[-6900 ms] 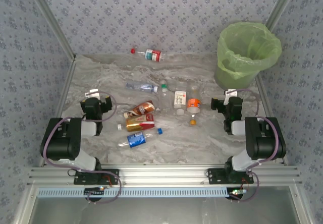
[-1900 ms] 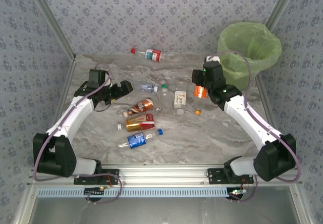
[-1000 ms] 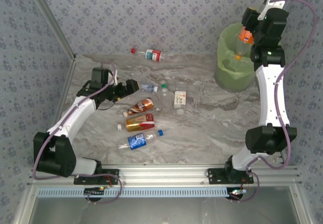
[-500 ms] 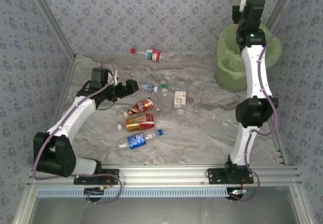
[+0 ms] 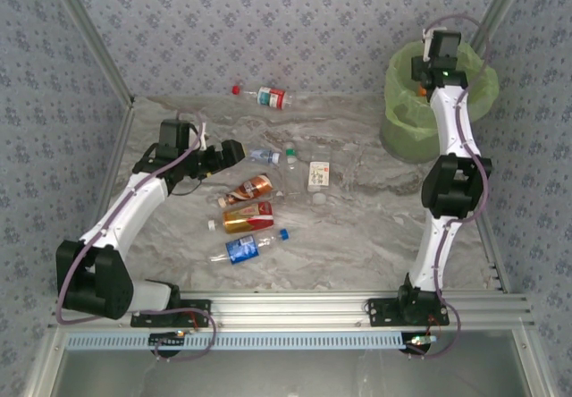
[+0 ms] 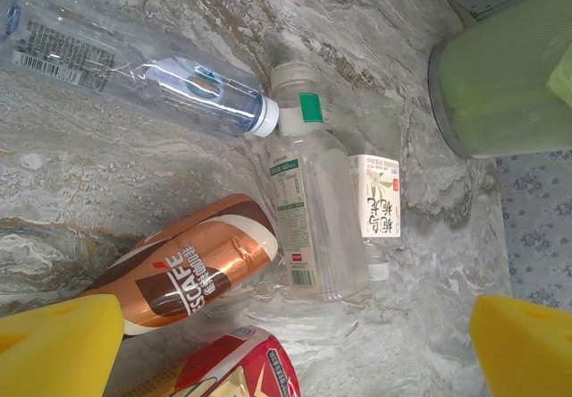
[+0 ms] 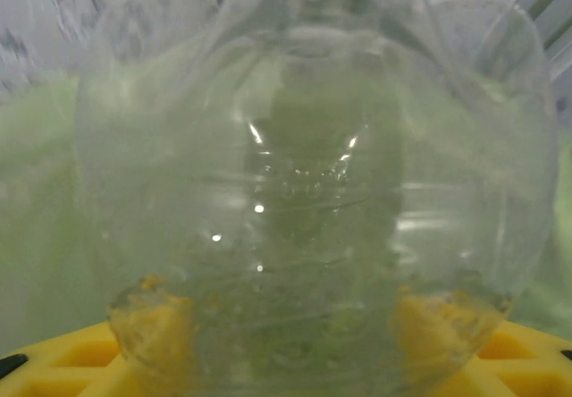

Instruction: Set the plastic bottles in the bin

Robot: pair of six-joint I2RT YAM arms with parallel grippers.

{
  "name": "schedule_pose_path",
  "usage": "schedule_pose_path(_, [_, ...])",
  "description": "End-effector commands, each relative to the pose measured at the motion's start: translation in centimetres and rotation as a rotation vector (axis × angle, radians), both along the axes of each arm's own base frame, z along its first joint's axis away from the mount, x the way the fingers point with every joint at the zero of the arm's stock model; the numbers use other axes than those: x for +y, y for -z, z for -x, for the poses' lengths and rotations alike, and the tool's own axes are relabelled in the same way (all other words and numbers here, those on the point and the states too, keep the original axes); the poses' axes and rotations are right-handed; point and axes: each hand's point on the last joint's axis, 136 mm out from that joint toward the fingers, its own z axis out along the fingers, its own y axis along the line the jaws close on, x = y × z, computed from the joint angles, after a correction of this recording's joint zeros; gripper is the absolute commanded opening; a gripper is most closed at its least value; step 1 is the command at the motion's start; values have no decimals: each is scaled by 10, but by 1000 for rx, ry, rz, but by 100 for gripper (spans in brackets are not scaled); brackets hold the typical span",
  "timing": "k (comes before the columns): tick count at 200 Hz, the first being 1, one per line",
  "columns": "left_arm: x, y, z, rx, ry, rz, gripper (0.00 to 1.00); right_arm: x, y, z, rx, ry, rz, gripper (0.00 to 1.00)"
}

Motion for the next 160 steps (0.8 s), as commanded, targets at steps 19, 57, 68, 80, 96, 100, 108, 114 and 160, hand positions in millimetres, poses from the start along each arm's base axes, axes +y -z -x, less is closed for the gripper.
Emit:
schedule_pose_path(19, [1, -7, 1, -35, 8, -16, 99, 12, -12, 10, -59, -77, -89, 30])
schedule_pose_path(57, [2, -7, 1, -35, 5, -20, 99, 16, -8, 11, -65, -77, -135, 57])
schedule_pose_path(68, [3, -7, 1, -37, 3, -23, 99, 15, -12, 12, -76, -69, -141, 61])
schedule_pose_path(80, [3, -8, 1, -40, 2, -26, 99, 14, -14, 13, -82, -59, -145, 65])
schedule_pose_path(96, [3, -8, 2, -39, 1, -27, 99, 13, -19, 16, -95, -46, -146, 70])
schedule_pose_path(100, [4, -7, 2, -37, 0, -27, 99, 13, -19, 16, -96, -45, -148, 71])
schedule_pose_path(108, [4, -7, 2, -38, -1, -29, 99, 12, -22, 18, -102, -39, -148, 75])
schedule_pose_path(114, [4, -7, 1, -38, -1, -28, 99, 12, -23, 19, -107, -37, -150, 76])
schedule_pose_path(160, [4, -5, 1, -27, -3, -31, 99, 11, -24, 24, -122, -31, -147, 79])
